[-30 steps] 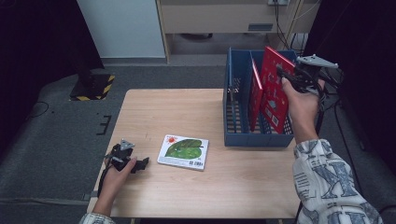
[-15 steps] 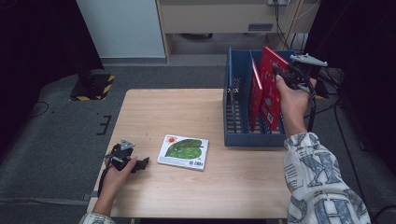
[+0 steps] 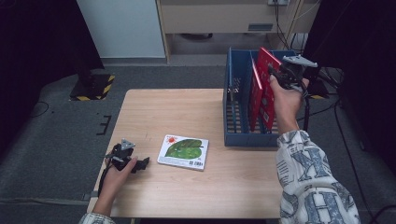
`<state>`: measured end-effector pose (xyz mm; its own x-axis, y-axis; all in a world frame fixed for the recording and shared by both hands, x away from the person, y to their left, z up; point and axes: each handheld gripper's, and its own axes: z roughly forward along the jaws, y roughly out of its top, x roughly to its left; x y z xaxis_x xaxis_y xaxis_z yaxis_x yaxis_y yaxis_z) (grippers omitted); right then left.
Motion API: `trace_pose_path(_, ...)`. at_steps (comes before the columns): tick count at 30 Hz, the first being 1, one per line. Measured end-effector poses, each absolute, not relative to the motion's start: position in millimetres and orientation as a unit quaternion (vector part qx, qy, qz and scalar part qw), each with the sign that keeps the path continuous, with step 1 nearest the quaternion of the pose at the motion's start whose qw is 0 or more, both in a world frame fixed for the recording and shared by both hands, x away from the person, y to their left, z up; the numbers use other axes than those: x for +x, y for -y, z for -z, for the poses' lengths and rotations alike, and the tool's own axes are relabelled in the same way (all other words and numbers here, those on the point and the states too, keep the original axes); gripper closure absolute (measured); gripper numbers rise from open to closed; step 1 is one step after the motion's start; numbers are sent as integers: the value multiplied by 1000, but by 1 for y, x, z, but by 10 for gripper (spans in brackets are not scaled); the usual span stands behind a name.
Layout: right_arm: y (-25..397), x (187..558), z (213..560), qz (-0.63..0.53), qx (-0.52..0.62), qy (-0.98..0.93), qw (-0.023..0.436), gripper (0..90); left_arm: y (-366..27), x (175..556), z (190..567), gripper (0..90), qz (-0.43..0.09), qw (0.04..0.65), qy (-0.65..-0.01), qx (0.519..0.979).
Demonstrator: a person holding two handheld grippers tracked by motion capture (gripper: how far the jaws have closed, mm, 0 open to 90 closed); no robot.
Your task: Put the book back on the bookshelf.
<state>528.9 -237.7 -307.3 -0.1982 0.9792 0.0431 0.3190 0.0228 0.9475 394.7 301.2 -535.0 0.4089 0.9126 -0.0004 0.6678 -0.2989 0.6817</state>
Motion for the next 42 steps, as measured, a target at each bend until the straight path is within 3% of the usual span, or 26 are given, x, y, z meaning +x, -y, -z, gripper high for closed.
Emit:
trace_pose_path(28, 240, 534, 352, -463, 541, -610, 347, 791, -301, 396, 534, 0, -196, 305, -499, 787)
trace_pose_path(42, 239, 535, 357, -459, 541, -614, 345, 791, -300, 396, 534, 0, -196, 304, -500, 787)
